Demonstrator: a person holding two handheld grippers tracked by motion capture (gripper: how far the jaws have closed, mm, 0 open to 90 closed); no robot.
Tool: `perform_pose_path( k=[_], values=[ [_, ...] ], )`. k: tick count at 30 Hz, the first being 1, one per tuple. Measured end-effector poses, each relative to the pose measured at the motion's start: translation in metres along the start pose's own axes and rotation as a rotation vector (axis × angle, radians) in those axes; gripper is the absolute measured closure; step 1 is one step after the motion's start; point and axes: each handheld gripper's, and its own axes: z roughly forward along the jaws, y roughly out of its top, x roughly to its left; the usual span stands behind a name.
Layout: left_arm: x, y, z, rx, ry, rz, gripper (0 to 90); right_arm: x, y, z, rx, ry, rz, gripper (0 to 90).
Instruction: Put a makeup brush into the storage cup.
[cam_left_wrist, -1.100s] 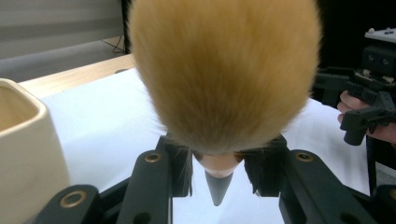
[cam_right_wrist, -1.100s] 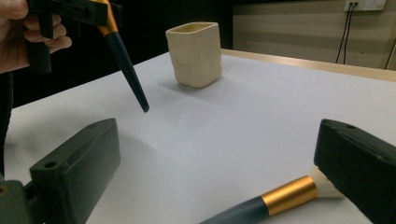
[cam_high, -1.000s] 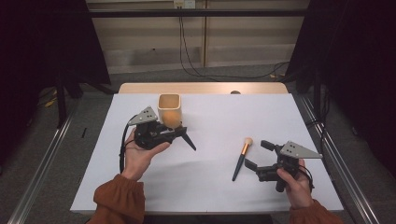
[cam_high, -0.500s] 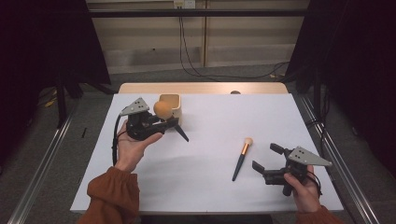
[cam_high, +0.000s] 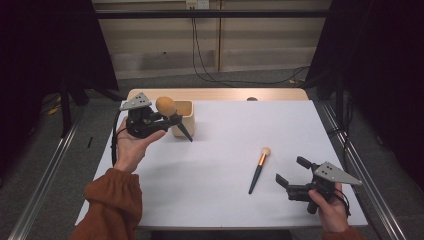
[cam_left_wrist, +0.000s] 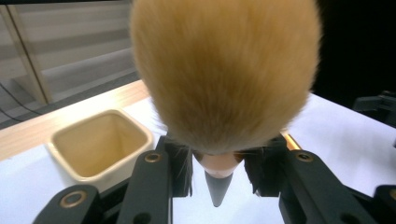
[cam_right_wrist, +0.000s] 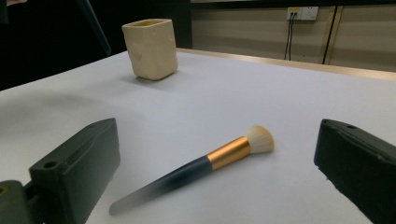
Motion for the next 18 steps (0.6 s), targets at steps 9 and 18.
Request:
perform_pose_path(
  k=[9,18],
  values=[
    [0.016,0.019,-0.009,-0.014,0.047,-0.007,65.5,-0.003,-0.004,-0.005,-0.007,-0.018,-0.007,0.0],
    [0.027,0.037,-0.012,-0.049,0.086,0.006,65.5,-0.002,-0.004,-0.003,-0.005,-0.011,-0.006,0.0]
  ],
)
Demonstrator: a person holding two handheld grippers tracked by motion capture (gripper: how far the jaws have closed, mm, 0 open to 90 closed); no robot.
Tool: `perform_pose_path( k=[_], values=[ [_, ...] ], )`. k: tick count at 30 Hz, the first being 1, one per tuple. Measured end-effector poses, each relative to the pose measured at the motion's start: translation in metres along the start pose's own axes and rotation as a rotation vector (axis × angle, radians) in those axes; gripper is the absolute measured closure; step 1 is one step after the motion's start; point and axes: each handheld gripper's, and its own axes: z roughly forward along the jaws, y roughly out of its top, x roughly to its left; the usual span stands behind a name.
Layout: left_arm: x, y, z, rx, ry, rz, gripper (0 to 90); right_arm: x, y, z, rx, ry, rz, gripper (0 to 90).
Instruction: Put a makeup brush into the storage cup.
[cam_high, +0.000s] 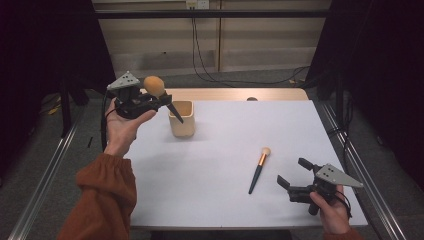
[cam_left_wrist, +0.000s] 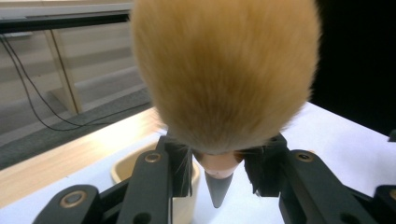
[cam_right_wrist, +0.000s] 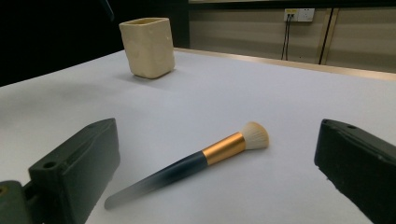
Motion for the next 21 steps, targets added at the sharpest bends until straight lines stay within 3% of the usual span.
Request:
perform_pose_path(
  k=[8,21],
  values=[
    [0.013,0.011,0.007,-0.032,0.039,-0.006,65.5,0.000,-0.001,0.001,0.002,0.005,-0.005,0.0],
    [0.030,-0.001,0.027,0.004,0.069,-0.029,65.5,0.000,-0.001,0.000,-0.004,0.011,-0.013,0.0]
  ],
)
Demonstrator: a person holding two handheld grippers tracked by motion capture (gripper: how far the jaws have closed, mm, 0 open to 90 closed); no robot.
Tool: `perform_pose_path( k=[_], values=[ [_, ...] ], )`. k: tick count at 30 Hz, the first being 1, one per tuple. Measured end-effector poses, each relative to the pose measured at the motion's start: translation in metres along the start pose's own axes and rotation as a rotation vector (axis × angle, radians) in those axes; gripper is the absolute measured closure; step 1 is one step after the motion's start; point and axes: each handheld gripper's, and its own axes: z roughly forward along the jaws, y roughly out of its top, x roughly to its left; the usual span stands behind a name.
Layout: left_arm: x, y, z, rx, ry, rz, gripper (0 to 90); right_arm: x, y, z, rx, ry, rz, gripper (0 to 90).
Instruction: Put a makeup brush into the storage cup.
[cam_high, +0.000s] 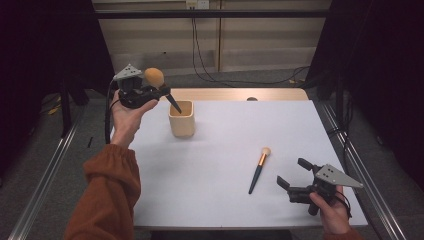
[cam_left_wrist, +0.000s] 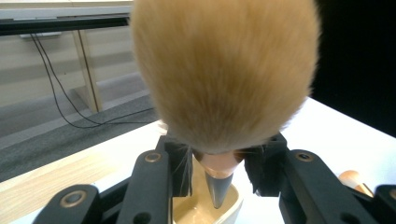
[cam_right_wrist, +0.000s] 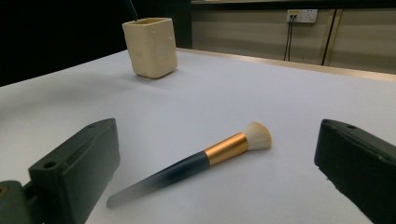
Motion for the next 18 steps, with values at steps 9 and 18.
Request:
perform_pose_path(
  k=[9,18],
  values=[
    [0.004,-0.010,0.008,0.017,0.024,-0.006,65.5,0.000,0.000,0.000,0.002,0.003,-0.002,0.0],
    [0.005,-0.021,0.014,0.038,0.028,-0.012,65.5,0.001,-0.001,0.000,0.003,0.004,0.001,0.0]
  ],
)
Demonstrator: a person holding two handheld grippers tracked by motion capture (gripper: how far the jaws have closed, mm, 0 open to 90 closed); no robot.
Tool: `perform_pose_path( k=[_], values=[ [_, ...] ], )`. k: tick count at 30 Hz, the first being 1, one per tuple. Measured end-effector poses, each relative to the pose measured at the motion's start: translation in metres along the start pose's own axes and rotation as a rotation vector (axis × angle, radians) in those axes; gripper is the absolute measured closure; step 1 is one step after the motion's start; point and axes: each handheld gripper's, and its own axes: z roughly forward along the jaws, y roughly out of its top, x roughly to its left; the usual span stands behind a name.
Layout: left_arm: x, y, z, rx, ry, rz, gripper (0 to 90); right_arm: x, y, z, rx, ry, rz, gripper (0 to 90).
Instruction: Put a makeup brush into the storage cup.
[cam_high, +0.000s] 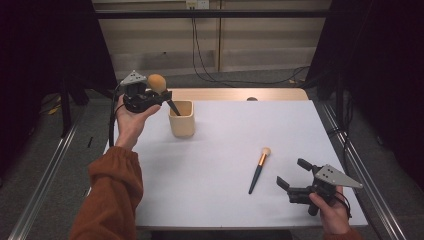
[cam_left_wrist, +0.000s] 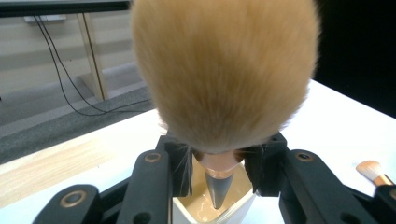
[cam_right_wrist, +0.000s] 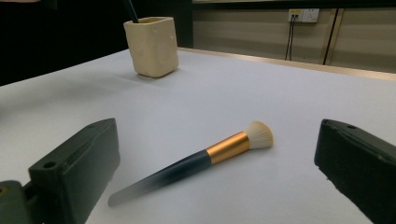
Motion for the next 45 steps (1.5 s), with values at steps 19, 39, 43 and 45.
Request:
perform_pose_path(
  k=[19,39,43,45],
  values=[
    [0.003,-0.027,0.016,0.041,0.013,-0.027,65.4,0.000,0.000,0.000,-0.002,0.003,-0.002,0.0],
    [0.001,-0.046,0.026,0.075,0.019,-0.031,54.5,0.000,-0.001,0.000,0.005,0.002,-0.008,0.0],
    [0.003,-0.049,0.024,0.066,0.022,-0.046,41.1,0.000,0.000,0.000,0.003,0.006,-0.009,0.0],
    [0.003,-0.050,0.023,0.053,0.022,-0.042,36.2,0.000,0.000,0.000,0.004,0.005,-0.007,0.0]
  ],
)
